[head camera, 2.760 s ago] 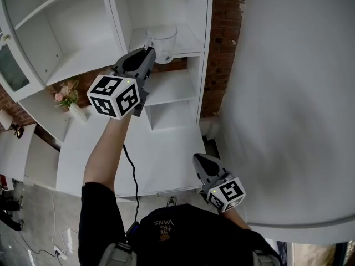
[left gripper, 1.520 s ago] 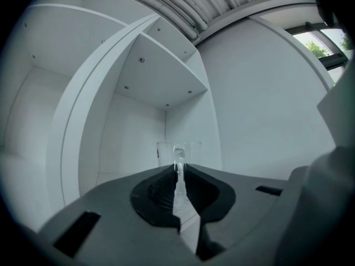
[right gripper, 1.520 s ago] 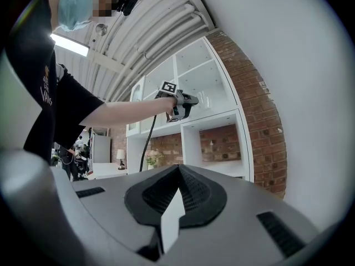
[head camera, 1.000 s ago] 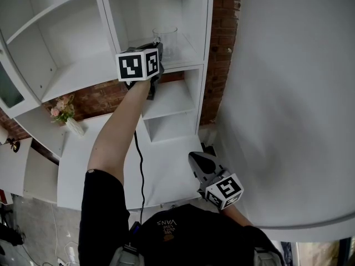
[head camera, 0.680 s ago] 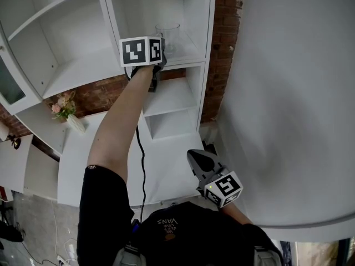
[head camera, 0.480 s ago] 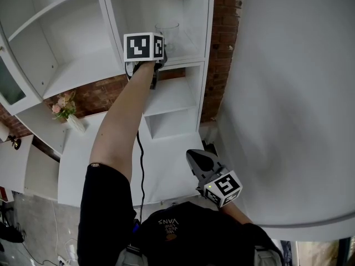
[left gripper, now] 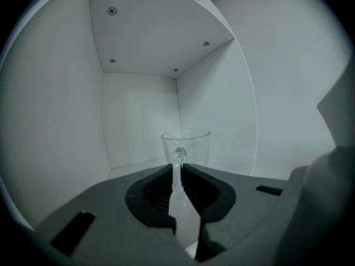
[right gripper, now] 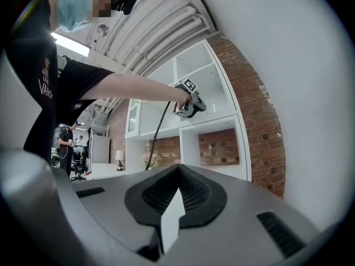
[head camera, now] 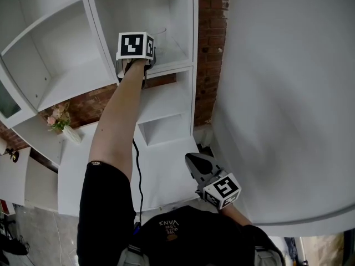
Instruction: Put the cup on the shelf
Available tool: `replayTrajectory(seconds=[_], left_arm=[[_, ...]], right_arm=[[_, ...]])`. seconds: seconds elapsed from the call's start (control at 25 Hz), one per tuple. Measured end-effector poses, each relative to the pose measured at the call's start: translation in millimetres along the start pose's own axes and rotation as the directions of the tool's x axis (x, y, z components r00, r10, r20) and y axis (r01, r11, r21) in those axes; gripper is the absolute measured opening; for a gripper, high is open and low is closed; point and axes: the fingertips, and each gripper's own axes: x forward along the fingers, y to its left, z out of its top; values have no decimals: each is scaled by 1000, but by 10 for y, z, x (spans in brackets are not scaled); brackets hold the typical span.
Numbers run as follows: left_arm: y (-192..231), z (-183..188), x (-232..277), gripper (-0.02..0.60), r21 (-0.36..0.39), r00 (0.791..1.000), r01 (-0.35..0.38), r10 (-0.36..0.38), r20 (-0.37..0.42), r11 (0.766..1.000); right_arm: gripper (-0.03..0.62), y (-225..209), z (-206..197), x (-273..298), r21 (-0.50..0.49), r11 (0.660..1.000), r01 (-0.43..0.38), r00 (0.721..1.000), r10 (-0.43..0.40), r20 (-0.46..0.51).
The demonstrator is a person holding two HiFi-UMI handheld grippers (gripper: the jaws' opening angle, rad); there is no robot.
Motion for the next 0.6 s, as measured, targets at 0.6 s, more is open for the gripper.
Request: replayTrajectory(seconds=[0.6], left_arm=[[19,22,-24,91,-31,996,3,0,87,1000]], right_arm=[[-5,-26,-15,-22,3,1000,-6,1000,6,-6]])
